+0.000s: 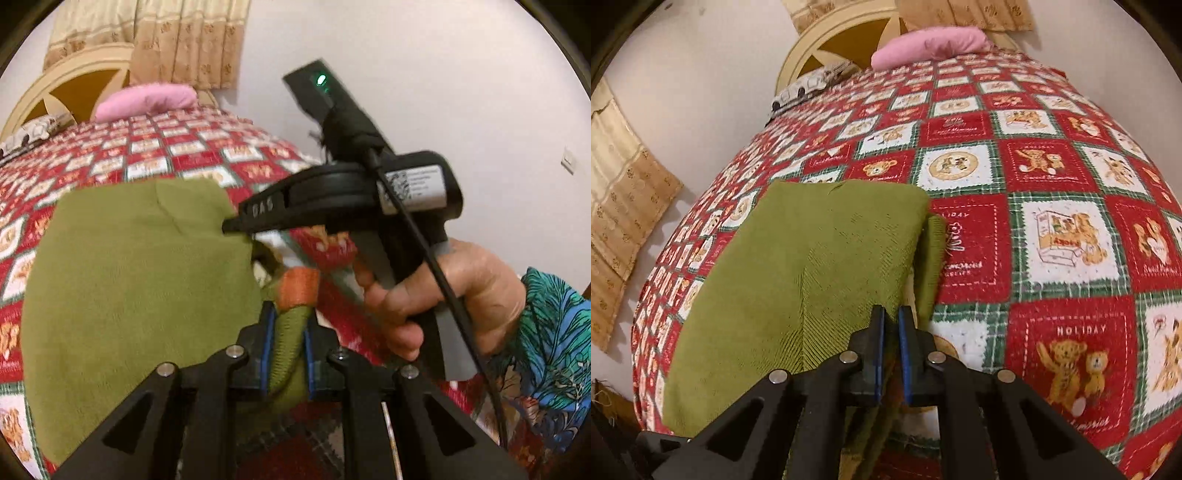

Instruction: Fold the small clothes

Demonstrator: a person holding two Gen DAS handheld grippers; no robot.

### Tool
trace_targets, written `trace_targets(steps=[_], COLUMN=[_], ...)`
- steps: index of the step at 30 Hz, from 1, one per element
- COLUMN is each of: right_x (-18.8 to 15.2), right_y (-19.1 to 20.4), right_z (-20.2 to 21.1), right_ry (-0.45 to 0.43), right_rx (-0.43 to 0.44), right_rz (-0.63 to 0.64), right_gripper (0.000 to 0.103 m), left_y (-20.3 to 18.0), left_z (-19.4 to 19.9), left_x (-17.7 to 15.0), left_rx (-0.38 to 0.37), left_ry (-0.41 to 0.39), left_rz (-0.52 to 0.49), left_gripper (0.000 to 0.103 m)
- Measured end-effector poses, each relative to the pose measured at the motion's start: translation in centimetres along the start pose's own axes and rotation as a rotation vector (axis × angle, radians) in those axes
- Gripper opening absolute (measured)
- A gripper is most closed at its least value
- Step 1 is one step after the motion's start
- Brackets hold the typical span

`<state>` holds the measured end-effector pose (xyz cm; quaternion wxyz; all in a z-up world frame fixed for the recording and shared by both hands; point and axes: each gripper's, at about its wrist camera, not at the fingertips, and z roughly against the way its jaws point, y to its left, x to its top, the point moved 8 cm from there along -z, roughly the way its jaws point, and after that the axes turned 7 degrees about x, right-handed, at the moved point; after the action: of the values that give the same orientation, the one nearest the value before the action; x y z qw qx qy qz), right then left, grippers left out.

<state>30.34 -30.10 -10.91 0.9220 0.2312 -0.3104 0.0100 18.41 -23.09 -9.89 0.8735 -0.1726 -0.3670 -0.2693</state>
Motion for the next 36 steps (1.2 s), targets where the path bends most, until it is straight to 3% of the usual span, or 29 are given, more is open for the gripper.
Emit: trace_targets(steps=[2, 4, 6, 8, 11, 12, 14, 17, 22, 25, 29, 30, 32, 34, 36], right_x=[-0.1, -0.3, -1.1, -2.0, -3.4, -4.1, -5.1, -6.4, -7.2, -8.2, -8.8, -8.8, -8.8, -9.0, -9.4], right_y=[-0.2, -0.5, -1.1, -1.1, 0.8, 2.1, 4.0, 6.5, 6.2, 5.0, 5.0, 5.0, 4.9, 4.6, 4.3], right_z=[0.4, 1.4, 3.0, 5.6, 9.4, 10.4, 10.9, 9.4, 6.0, 4.5, 4.6, 4.8, 5.1, 5.3, 5.5], right_ry=[-0.005, -0.008, 0.004, -0.039, -0.127, -0.147, -0.146, -0.089, -0.019, 0.016, -0.004, -0.007, -0.005, 0.008, 0.012], right_rx=[-0.034, -0.081, -0.143, -0.145, -0.071, -0.031, 0.000, -0.073, -0.168, -0.169, -0.146, -0.138, -0.121, -0.126, -0.125], right_rz=[-0.011, -0.018, -0.032, -0.049, -0.070, -0.065, -0.024, 0.102, 0.162, 0.125, 0.081, 0.072, 0.056, 0.056, 0.052], right_gripper=[0.011, 0.018, 0.019, 0.019, 0.024, 0.035, 0.048, 0.048, 0.048, 0.048, 0.028, 0.025, 0.022, 0.021, 0.021], left_y=[0.0, 0.4, 1.5, 3.6, 7.4, 8.8, 11.2, 13.0, 11.7, 11.6, 12.7, 13.0, 13.9, 15.2, 15.9], left_z=[1.0, 2.9, 5.3, 7.7, 10.1, 10.6, 10.5, 9.6, 7.7, 6.8, 5.1, 4.6, 4.3, 4.9, 5.8], left_x=[-0.8, -1.9, -3.2, -4.5, -6.4, -6.9, -7.6, -8.1, -7.9, -6.9, -5.5, -5.3, -5.7, -6.2, -6.8], left_rx=[-0.025, -0.052, -0.047, -0.023, 0.036, 0.068, 0.112, 0.128, 0.216, 0.278, 0.325, 0.390, 0.469, 0.486, 0.503], left_ry=[0.015, 0.009, -0.008, -0.037, -0.044, -0.043, -0.017, 0.021, 0.044, 0.040, 0.045, 0.054, 0.087, 0.087, 0.085], left_rz=[0.008, 0.008, 0.010, 0.039, 0.119, 0.152, 0.224, 0.292, 0.216, 0.241, 0.332, 0.323, 0.333, 0.392, 0.373], left_gripper=[0.021, 0.035, 0.062, 0.070, 0.070, 0.070, 0.070, 0.070, 0.072, 0.076, 0.076, 0.076, 0.078, 0.076, 0.075])
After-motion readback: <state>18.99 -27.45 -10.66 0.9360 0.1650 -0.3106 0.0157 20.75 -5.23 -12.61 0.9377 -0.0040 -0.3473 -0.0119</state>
